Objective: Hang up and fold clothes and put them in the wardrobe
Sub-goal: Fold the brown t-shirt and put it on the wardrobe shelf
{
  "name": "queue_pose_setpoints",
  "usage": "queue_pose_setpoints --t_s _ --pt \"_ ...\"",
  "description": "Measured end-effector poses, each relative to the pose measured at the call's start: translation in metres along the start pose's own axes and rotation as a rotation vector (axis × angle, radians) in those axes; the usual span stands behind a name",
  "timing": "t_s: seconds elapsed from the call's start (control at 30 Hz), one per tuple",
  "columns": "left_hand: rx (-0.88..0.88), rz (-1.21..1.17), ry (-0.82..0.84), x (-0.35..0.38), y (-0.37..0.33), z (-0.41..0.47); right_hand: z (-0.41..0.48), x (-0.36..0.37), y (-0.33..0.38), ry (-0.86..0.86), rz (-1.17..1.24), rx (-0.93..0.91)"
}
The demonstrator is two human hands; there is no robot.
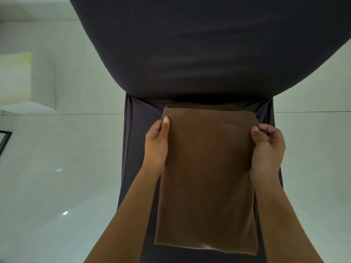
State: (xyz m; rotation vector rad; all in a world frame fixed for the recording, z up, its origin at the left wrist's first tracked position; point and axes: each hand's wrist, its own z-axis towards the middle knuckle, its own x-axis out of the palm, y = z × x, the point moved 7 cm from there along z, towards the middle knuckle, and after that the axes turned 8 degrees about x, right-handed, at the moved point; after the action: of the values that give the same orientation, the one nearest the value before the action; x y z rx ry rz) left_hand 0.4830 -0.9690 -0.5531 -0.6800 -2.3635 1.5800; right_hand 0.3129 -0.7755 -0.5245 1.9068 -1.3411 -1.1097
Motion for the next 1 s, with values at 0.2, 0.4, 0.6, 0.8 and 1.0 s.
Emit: queue_pose_setpoints --t_s 0.2,0.4,0.6,0.8,1.0 --pt "0.034 -0.041 0.027 0.004 -0.012 0.023 0.02 0.017 0.013 0.005 0.068 -0.064" --pt "0.309 0.453 -0.332 -0.008 -0.028 0.03 0.025 0.031 0.03 -0.051 -0.194 -0.286" --pt "0.812 0.919 -0.023 0.045 -0.03 -0.003 -0.009 0.058 0.022 0.081 -0.531 -0.734" --pt "0.637 1.183 0.198 0.05 0.018 -0.003 0.001 0.057 -0.027 0.107 -0.936 -0.673" --pt "0.506 1.216 0.145 0.022 0.035 -0.023 -0.004 0.029 -0.05 0.118 -0.957 -0.575"
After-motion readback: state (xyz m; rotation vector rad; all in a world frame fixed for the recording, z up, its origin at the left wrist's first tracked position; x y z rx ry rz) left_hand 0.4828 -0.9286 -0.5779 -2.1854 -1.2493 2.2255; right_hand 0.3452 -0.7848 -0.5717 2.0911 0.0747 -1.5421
